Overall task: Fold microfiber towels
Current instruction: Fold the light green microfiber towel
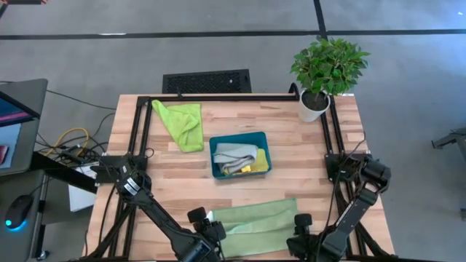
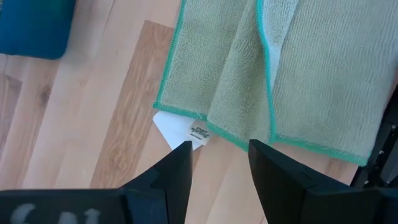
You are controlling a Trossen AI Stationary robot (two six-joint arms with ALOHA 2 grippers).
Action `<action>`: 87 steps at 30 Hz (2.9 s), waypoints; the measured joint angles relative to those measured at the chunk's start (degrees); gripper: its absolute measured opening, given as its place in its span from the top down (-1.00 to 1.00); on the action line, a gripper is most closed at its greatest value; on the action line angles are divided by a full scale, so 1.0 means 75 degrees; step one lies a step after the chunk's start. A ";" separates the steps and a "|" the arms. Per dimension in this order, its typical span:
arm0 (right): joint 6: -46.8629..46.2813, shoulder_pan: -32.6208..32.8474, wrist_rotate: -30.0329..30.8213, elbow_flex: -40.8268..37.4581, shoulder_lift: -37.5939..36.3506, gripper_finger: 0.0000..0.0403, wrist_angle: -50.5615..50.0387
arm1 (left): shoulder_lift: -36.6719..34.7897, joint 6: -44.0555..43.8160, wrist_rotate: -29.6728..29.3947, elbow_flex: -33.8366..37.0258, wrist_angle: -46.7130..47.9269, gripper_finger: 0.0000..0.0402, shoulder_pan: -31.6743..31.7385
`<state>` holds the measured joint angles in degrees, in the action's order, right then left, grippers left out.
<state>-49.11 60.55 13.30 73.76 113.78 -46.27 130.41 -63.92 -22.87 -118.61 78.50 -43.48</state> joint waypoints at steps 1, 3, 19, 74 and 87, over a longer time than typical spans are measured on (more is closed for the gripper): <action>-0.0003 -0.0013 0.0000 0.0000 0.0000 -0.11 -0.0114 | 0.0000 0.0000 0.0002 0.0000 0.0000 0.25 0.0000; -0.0062 -0.0049 -0.0003 0.0000 0.0000 -0.09 -0.0317 | 0.0000 0.0000 0.0001 0.0000 0.0000 0.25 0.0000; 0.1219 -0.1075 0.0068 0.0101 -0.0029 0.89 -0.0702 | 0.0000 0.0003 0.0003 0.0000 0.0032 0.25 -0.0009; 0.9562 -0.4025 -0.0620 0.1931 0.0650 0.93 0.4819 | 0.0000 -0.3276 -0.0179 -0.0006 0.1540 0.25 -0.1100; 0.9350 -0.3911 -0.1023 0.1958 0.0901 0.78 0.5230 | 0.0000 -0.3378 -0.0047 -0.0009 0.1536 0.25 -0.1157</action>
<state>21.01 31.22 5.63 88.44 120.53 -7.05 130.41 -89.25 -23.22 -118.67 90.02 -52.16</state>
